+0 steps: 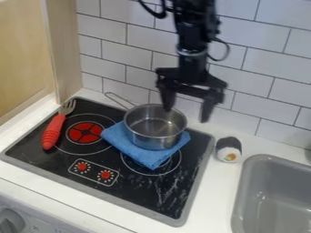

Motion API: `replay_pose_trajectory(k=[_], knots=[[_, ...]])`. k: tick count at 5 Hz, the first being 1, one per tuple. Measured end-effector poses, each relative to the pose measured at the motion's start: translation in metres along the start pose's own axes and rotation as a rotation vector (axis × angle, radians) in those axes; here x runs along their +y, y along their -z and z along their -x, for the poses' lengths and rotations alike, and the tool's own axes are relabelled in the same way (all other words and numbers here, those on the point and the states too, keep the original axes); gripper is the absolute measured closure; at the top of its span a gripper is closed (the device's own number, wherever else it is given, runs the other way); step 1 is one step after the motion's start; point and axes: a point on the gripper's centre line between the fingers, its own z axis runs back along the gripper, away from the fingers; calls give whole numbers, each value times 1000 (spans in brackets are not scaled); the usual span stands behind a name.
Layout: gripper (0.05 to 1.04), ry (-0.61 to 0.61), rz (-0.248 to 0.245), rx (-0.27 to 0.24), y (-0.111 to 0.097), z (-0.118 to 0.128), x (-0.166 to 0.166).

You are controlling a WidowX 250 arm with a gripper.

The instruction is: Pick up the sushi object and put it inside of the pan

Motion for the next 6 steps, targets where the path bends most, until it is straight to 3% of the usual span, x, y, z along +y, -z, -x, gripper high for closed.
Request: replay_pose_trajectory(k=[2,5,6], knots=[[84,146,11,30,16,-7,-50],[125,189,0,136,56,-8,-61],[390,202,-15,147,61,-14,-61]])
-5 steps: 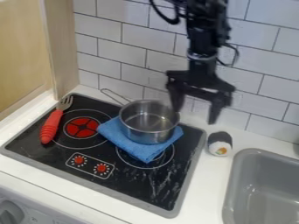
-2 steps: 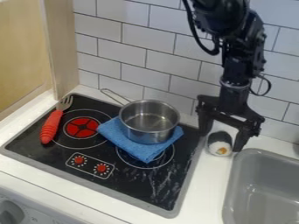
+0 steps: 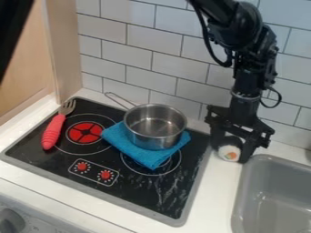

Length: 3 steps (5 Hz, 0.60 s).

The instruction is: Pick up the sushi object and put it inside of the pan

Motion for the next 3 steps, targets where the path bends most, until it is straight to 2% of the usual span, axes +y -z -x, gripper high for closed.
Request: replay_pose_trajectory(k=[1,3], knots=[[496,2,0,5,0,0,0],[507,5,0,2,0,-1,0]])
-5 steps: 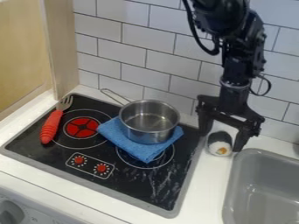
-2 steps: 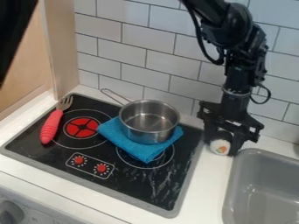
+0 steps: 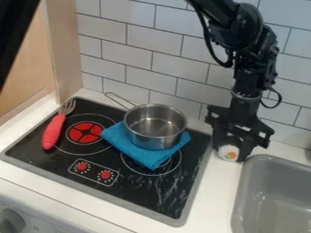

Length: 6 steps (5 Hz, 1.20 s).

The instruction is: Pick up the sushi object and put it inside of the pan

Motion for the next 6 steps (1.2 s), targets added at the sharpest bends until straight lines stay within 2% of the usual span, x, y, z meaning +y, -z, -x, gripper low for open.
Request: replay_pose_trajectory(k=[1,2,3,4,5,6], knots=[[507,14,0,0,0,0,1],[507,25,2,-21,-13,-1,2],[507,17,5,-89,-41,1,8],[507,12,15,-122,-56,13,15],[507,-36,24,-130,-68,29,33],[507,-112,31,-148,-74,42,63]])
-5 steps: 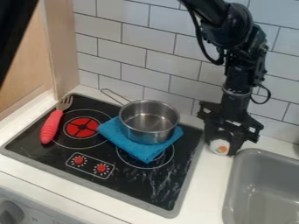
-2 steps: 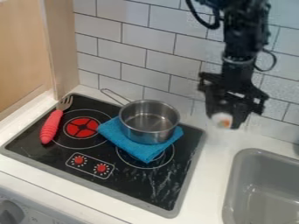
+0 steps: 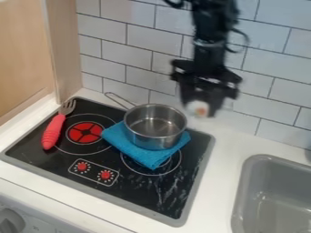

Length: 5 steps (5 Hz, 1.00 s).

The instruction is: Pick up the sushi object and put it inside of the pan

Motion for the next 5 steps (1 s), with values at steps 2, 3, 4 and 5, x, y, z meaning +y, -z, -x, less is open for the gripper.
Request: replay_pose_trajectory(k=[2,3,4,5], knots=[[507,-95,-21,17,3,15,40],[507,-117,-12,8,5,16,44],[507,-138,-16,20,16,20,45],[507,-141,-18,49,28,23,46]])
